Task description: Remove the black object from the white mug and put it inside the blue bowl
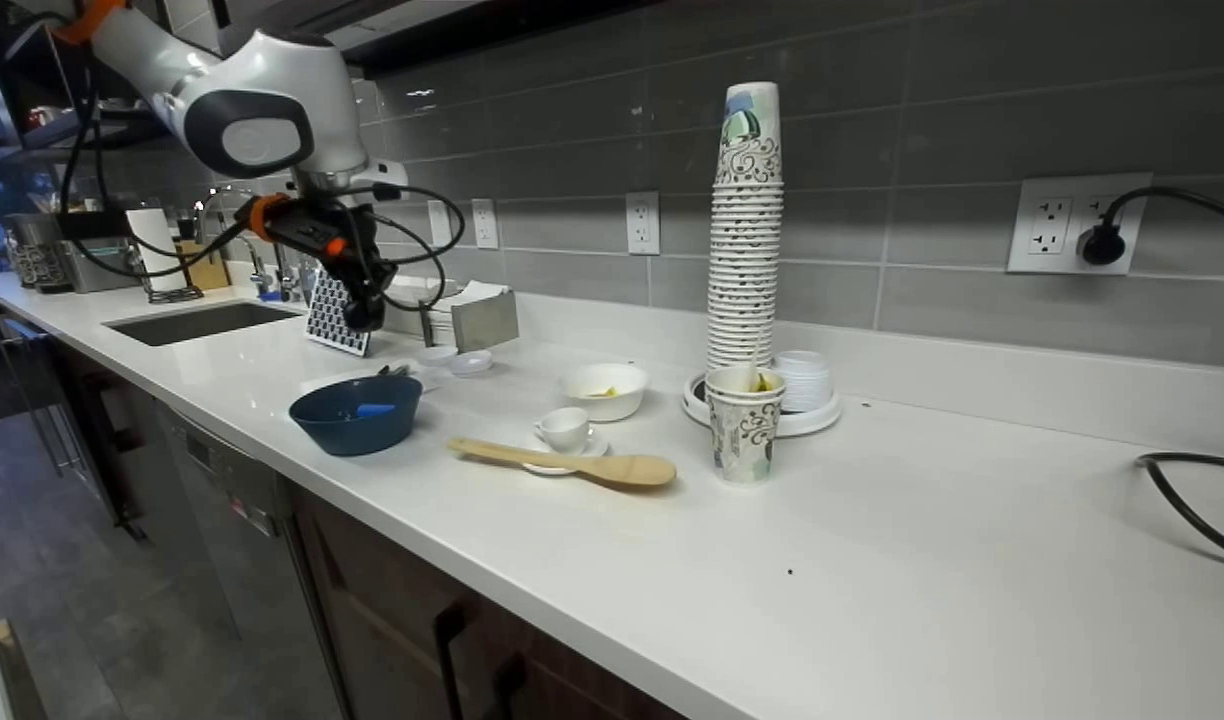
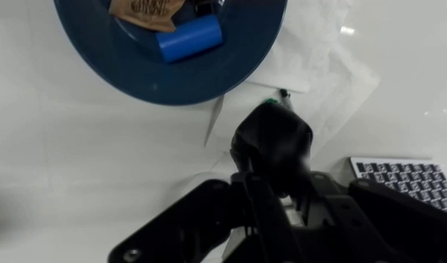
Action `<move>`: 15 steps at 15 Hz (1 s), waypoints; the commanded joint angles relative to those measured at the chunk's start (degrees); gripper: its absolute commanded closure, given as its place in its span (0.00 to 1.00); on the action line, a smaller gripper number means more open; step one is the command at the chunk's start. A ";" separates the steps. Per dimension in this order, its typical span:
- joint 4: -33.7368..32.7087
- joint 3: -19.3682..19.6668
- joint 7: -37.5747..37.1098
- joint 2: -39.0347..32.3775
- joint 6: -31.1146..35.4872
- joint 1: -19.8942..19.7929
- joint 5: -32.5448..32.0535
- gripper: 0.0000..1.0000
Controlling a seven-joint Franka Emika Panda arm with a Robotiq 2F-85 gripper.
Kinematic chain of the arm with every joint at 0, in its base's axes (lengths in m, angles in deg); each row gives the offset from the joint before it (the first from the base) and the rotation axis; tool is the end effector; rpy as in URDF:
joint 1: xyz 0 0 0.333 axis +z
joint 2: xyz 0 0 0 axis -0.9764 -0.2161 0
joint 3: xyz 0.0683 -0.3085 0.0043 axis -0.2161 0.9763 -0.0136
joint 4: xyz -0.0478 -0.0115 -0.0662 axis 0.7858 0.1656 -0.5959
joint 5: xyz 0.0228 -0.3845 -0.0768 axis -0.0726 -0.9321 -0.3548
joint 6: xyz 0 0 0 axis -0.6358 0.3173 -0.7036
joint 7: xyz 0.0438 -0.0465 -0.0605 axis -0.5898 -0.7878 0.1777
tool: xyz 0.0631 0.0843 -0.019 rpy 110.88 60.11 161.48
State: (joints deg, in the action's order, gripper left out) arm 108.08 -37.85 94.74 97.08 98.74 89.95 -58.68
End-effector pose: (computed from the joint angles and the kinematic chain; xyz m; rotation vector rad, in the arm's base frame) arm 0.4931 0.1171 0.4099 -2.7515 -0.3139 -0.4082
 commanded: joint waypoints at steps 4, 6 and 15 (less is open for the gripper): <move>-4.99 1.26 10.00 -5.15 -23.39 -3.99 -1.85 0.83; -6.73 0.78 8.09 -6.70 -27.93 -5.46 -5.69 0.55; -10.54 1.15 9.02 -4.57 -33.72 -8.90 -10.80 0.00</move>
State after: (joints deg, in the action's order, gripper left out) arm 98.69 -36.55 104.27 90.68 67.08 82.58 -66.08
